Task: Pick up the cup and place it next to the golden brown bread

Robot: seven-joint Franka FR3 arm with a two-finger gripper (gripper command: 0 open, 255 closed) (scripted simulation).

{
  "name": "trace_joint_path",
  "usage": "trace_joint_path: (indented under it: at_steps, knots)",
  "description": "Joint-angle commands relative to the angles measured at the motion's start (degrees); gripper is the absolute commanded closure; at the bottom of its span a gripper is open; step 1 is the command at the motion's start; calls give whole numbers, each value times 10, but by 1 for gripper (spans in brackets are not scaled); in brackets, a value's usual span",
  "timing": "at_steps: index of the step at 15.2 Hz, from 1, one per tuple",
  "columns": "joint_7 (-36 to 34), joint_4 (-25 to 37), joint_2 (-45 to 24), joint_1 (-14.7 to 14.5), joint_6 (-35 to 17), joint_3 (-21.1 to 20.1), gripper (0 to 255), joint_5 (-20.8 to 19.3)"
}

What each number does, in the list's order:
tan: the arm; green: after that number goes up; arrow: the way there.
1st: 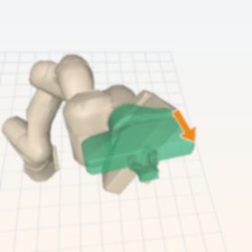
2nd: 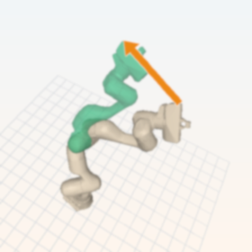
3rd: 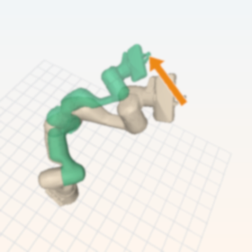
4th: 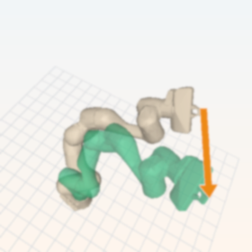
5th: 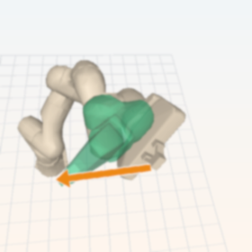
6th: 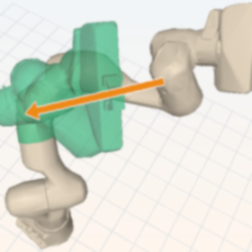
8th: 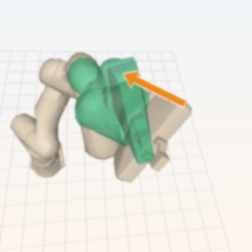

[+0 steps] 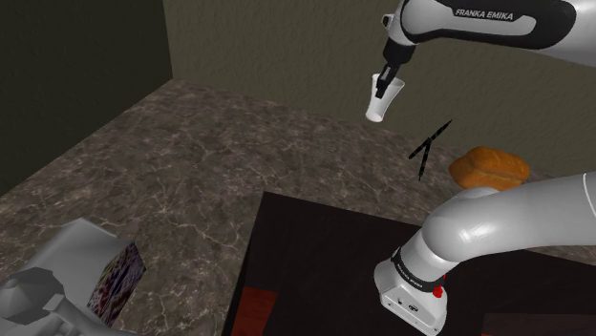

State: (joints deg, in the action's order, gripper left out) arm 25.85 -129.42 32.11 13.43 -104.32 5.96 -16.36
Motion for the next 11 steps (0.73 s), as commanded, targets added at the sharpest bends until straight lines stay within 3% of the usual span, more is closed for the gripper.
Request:
trace_joint_path:
  at_steps: [1, 3, 11]
  knots:
    - [3, 19, -4, -1, 15, -1, 255, 2]
    - [5, 32, -5, -1, 27, -2, 255, 3]
    - [113, 21, 17, 35, 8, 88, 255, -33]
